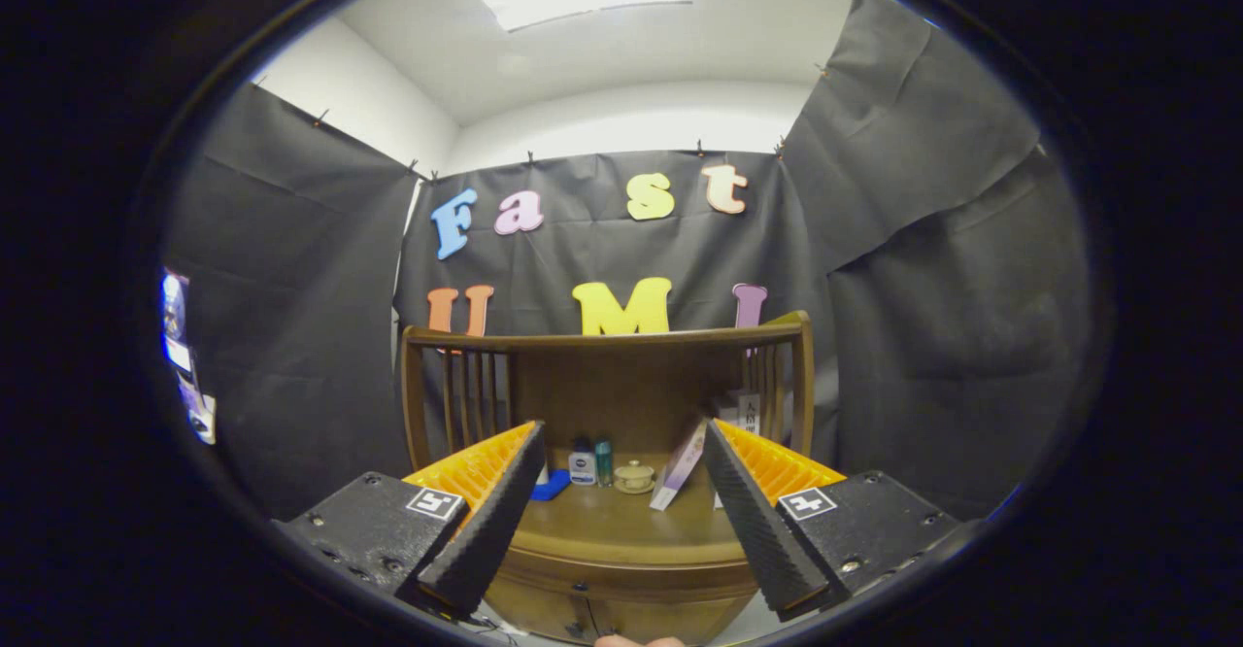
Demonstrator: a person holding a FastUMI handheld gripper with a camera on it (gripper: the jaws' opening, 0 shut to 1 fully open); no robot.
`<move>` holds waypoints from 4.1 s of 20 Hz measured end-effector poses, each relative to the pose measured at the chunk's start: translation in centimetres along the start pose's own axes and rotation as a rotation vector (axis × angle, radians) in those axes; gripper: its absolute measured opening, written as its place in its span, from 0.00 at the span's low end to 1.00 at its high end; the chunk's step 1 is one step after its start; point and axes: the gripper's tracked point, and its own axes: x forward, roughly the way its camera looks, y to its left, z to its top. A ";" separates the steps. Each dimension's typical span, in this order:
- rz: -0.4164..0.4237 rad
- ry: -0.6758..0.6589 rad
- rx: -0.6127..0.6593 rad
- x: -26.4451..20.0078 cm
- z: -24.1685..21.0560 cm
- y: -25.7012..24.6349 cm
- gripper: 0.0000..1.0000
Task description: Pull open the drawer, take out the items inside it, and place them on the countertop above the cabinet.
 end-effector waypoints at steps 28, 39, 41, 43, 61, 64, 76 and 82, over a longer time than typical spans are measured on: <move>-0.006 0.312 0.076 8.9 -28.4 3.9 1.00; -0.053 0.426 0.026 10.6 -37.2 3.8 0.85; -0.073 0.449 0.008 10.9 -38.7 3.7 0.81; -0.101 0.461 -0.006 11.2 -39.8 3.3 0.74; -0.154 0.483 0.071 11.9 -41.4 4.7 0.20; -0.164 0.494 0.054 11.3 -41.3 4.5 0.20; -0.126 0.495 0.026 6.3 -40.6 5.3 0.20; -0.106 0.497 0.006 3.7 -40.2 5.6 0.20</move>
